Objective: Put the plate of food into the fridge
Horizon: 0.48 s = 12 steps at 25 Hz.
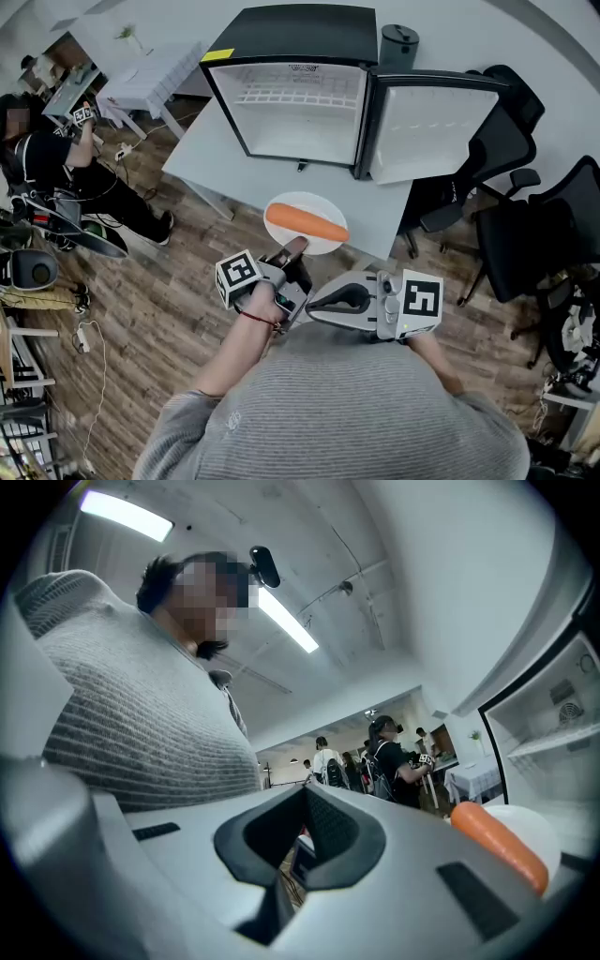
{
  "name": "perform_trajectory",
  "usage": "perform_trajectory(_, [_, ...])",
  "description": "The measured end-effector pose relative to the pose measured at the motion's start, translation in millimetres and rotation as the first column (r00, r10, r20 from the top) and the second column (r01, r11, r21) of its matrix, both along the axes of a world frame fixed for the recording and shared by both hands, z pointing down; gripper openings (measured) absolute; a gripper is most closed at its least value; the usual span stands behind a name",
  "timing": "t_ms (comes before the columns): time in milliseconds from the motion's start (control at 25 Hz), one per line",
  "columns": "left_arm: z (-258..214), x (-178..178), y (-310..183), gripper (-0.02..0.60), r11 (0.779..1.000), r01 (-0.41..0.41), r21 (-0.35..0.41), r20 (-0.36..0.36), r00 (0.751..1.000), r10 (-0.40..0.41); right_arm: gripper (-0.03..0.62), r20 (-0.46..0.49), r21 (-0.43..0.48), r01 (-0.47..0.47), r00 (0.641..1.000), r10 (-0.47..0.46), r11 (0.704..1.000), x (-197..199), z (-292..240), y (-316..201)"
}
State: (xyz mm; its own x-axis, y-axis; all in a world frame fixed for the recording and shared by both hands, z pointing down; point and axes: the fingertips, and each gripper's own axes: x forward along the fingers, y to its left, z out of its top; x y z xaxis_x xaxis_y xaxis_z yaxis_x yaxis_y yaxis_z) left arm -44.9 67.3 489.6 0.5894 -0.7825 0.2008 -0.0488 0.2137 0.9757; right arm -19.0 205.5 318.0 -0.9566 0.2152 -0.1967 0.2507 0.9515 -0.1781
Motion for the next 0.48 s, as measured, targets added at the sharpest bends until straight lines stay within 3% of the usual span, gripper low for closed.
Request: perform_trajectory(480, [-0.3,3.1,2.9,0.028,1.000,0.005,0.000,0.006,1.000,-0.005,0.015,0.037,-0.038,-0.009,0.999,0.010,0.999,10.4,-2.2,-3.3])
